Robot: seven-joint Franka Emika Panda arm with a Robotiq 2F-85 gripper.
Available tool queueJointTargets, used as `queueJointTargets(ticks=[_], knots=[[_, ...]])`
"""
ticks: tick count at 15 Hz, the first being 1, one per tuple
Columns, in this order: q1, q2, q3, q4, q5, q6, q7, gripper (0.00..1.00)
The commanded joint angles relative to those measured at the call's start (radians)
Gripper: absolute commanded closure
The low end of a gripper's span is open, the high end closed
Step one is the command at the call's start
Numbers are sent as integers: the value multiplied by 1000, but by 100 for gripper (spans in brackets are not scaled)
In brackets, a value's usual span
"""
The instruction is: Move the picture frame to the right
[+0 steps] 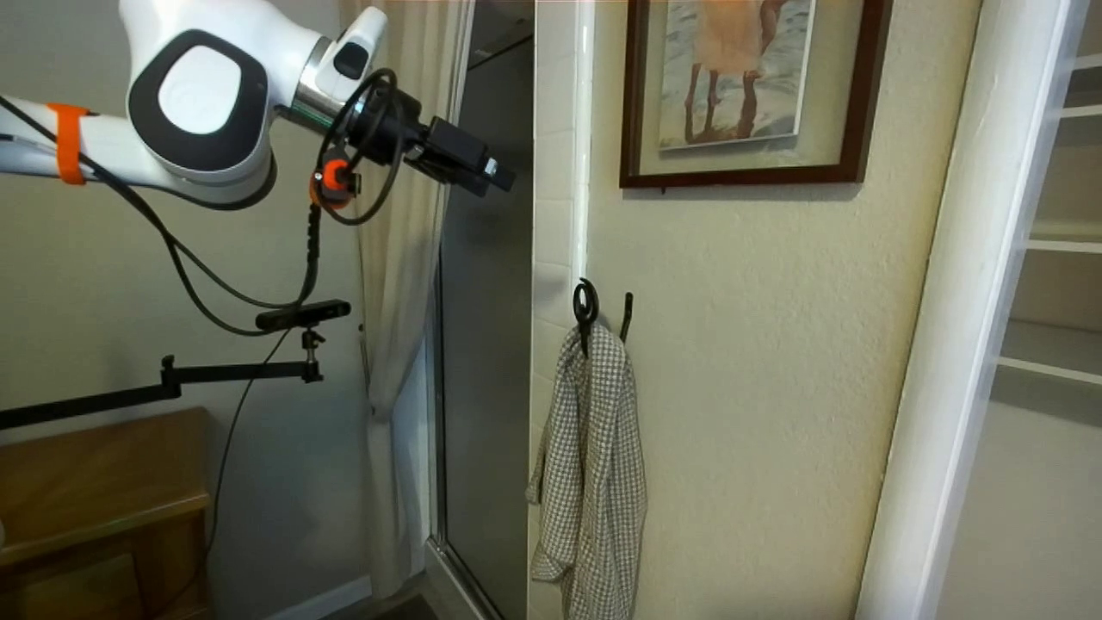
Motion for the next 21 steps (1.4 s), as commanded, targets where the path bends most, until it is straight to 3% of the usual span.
queueJointTargets(ticks=[1,9,21], knots=[[9,2,-7,2,-9,-2,5,0],[-40,114,4,125,-36,22,12,0],[-40,389,8,466,-75,0,88,0]])
